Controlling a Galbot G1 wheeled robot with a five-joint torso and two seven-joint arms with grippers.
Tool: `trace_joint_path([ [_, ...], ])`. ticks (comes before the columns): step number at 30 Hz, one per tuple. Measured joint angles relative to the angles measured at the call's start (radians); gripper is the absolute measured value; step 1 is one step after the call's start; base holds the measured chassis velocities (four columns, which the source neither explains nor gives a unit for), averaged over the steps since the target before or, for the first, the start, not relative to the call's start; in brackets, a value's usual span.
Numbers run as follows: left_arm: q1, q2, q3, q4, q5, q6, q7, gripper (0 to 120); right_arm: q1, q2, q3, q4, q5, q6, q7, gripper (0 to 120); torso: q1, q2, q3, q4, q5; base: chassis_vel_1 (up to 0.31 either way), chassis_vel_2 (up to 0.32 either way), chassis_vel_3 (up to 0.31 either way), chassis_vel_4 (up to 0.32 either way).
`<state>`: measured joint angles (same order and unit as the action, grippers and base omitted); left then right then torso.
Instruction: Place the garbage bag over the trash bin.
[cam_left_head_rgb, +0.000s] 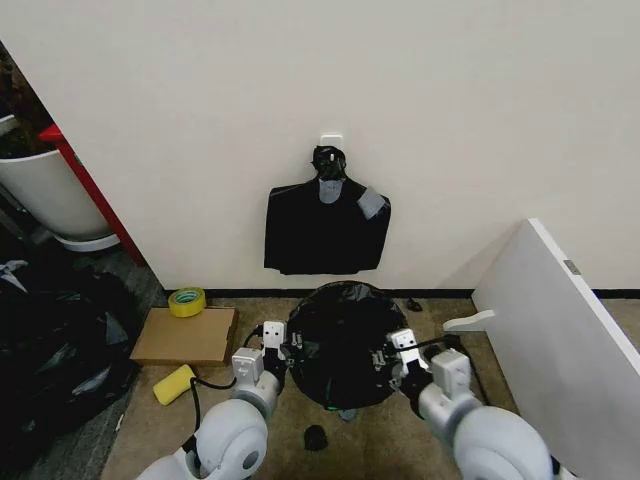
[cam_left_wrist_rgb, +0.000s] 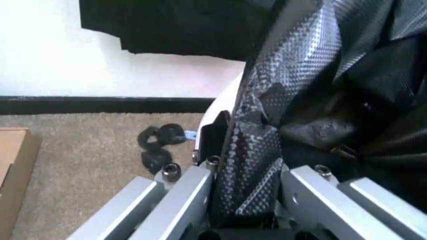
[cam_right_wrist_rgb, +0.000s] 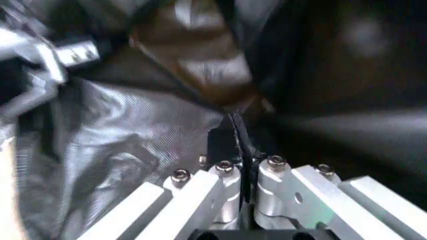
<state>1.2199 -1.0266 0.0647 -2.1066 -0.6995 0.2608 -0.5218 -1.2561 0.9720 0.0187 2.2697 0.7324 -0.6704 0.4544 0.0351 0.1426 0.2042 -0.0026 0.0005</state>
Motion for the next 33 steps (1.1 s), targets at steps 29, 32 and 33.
trace_joint_path([
  [29, 0.062, 0.019, -0.022, -0.081, 0.03, 0.006, 0.005, 0, 0.219, 0.228, -0.219, -0.359, -0.392, -0.049, 0.042, 0, 0.0, 0.0, 0.0, 0.0001, 0.0, 0.0, 0.0, 0.0, 0.0],
  [32, 0.065, 0.021, -0.024, -0.081, 0.032, 0.007, 0.006, 0, 0.223, 0.224, -0.217, -0.371, -0.412, -0.053, 0.042, 0, 0.0, 0.0, 0.0, 0.0001, 0.0002, 0.0, 0.0, 0.0, 0.0],
  [33, 0.065, 0.021, -0.024, -0.081, 0.034, 0.007, 0.006, 0, 0.224, 0.22, -0.216, -0.376, -0.421, -0.056, 0.042, 0, 0.0, 0.0, 0.0, 0.0001, 0.0001, 0.0, 0.0, 0.0, 0.0],
])
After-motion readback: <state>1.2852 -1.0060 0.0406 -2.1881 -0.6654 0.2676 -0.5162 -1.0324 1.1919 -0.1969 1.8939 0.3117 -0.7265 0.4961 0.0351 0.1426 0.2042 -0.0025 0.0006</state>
